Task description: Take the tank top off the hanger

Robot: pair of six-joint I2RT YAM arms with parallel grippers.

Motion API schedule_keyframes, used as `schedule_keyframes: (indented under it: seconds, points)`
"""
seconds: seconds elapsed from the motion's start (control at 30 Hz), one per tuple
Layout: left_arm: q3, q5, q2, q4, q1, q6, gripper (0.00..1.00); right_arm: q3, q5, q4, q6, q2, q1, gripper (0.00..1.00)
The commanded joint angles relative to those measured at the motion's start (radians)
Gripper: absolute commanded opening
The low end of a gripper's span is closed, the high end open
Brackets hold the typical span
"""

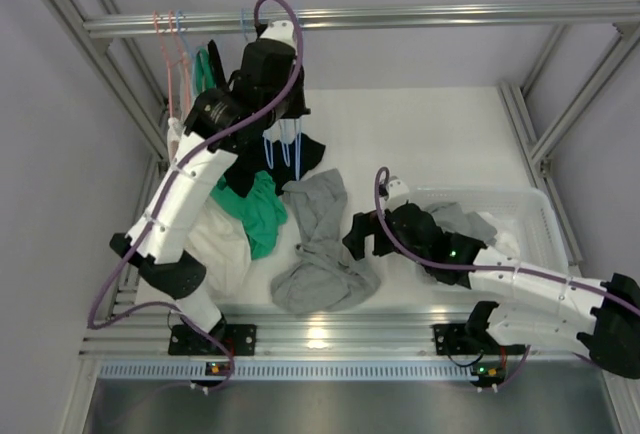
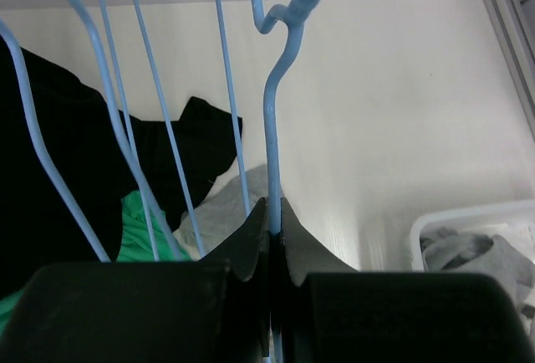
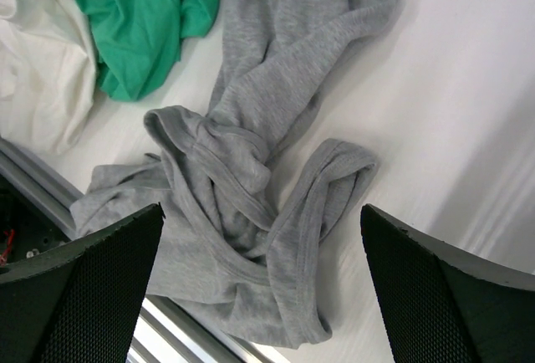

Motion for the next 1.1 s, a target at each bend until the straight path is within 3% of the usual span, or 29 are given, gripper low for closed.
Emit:
schedule_keyframes:
  seconds: [0.0, 0.17, 0.5, 0.83, 1.07]
  points:
    - [0.136, -0.072, 0.067, -0.016, 0.039, -0.013, 0.0, 0.043, -0.02, -0.018, -0.019, -0.053, -0.001, 0.99]
    - [0.27, 0.029, 0.165, -0.016, 0.149, -0.022, 0.0, 0.046, -0.019, -0.04, -0.031, -0.076, 0.001, 0.99]
    - [0.276, 0.169, 0.237, 0.004, 0.24, -0.004, 0.0, 0.058, -0.02, -0.043, -0.037, -0.059, 0.002, 0.99]
    - [0.065, 0.148, 0.164, 0.003, 0.231, 0.022, 0.0, 0.08, -0.028, -0.043, -0.05, -0.036, 0.005, 0.99]
    - [0.028, 0.167, 0.153, -0.016, 0.232, 0.022, 0.0, 0.092, -0.068, -0.033, -0.092, -0.024, 0.027, 0.99]
